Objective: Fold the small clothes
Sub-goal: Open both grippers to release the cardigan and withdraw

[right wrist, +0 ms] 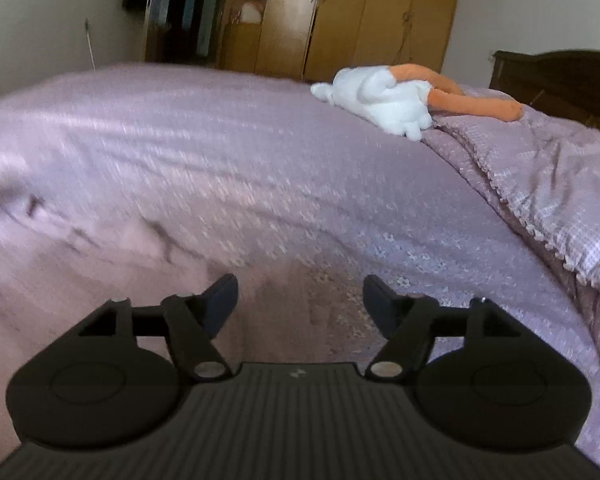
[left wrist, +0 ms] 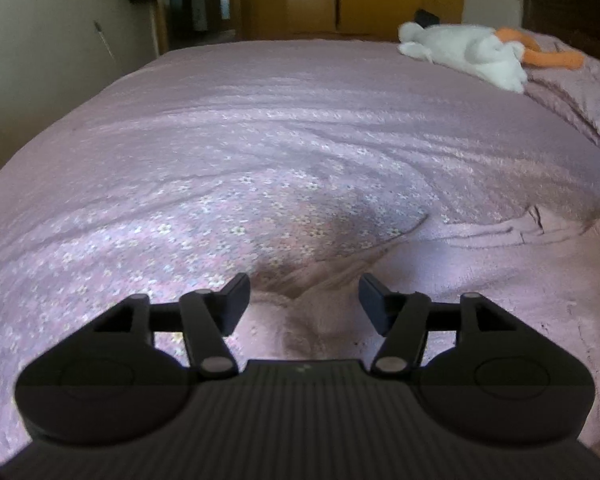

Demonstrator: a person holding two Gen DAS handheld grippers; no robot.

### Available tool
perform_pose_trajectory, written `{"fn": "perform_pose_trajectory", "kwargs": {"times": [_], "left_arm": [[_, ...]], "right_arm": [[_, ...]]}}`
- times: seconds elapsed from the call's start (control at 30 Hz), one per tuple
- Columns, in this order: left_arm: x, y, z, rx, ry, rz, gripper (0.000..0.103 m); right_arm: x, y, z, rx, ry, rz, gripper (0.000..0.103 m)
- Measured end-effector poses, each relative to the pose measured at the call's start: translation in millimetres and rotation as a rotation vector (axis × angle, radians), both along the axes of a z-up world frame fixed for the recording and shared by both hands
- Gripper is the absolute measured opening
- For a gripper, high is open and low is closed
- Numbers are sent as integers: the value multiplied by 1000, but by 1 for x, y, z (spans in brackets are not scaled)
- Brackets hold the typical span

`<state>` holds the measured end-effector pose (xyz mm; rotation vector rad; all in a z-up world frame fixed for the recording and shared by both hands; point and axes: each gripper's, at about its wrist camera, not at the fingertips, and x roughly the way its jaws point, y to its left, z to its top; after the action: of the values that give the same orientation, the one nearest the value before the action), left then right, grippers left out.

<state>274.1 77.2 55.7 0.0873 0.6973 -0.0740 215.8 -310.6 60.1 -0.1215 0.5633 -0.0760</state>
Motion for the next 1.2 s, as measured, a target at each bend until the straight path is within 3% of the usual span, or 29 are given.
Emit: {"fn": "perform_pose_trajectory", "kwargs": {"times": [0.17, 0.27, 0.33, 0.4, 0.57, 0.67, 0.83, 0.9, 1.07, 1.2], "left_arm": [[19, -8, -10, 7, 23, -10, 62], [27, -10, -16, -29, 60, -30, 60], [28, -9, -20, -61, 84, -35, 50], [27, -5, -23, -110, 102, -40, 49], [7, 3, -21, -237, 47, -114, 50], [-6, -5, -19, -234, 28, -175, 50], [-18, -19, -19, -217, -10, -259, 51], [-18, -17, -16, -251, -13, -262, 51], [-24, -19, -12, -292, -5, -326, 50], [-25, -21, -14, -300, -18, -321, 49]], "right_arm": [[-21, 14, 4, 91, -20, 49, 83], [-21, 24, -11, 57, 0, 79, 84], [-19, 29, -27, 39, 30, 82, 84], [-22, 29, -41, 55, 26, 73, 86], [-19, 20, -46, 120, 22, 51, 91], [-19, 21, -46, 110, 24, 50, 91], [-17, 23, -36, 128, 41, 31, 91], [-17, 26, -26, 176, 44, 27, 91], [-9, 57, 13, 299, 14, 149, 91], [2, 93, 22, 291, 13, 232, 91]]}}
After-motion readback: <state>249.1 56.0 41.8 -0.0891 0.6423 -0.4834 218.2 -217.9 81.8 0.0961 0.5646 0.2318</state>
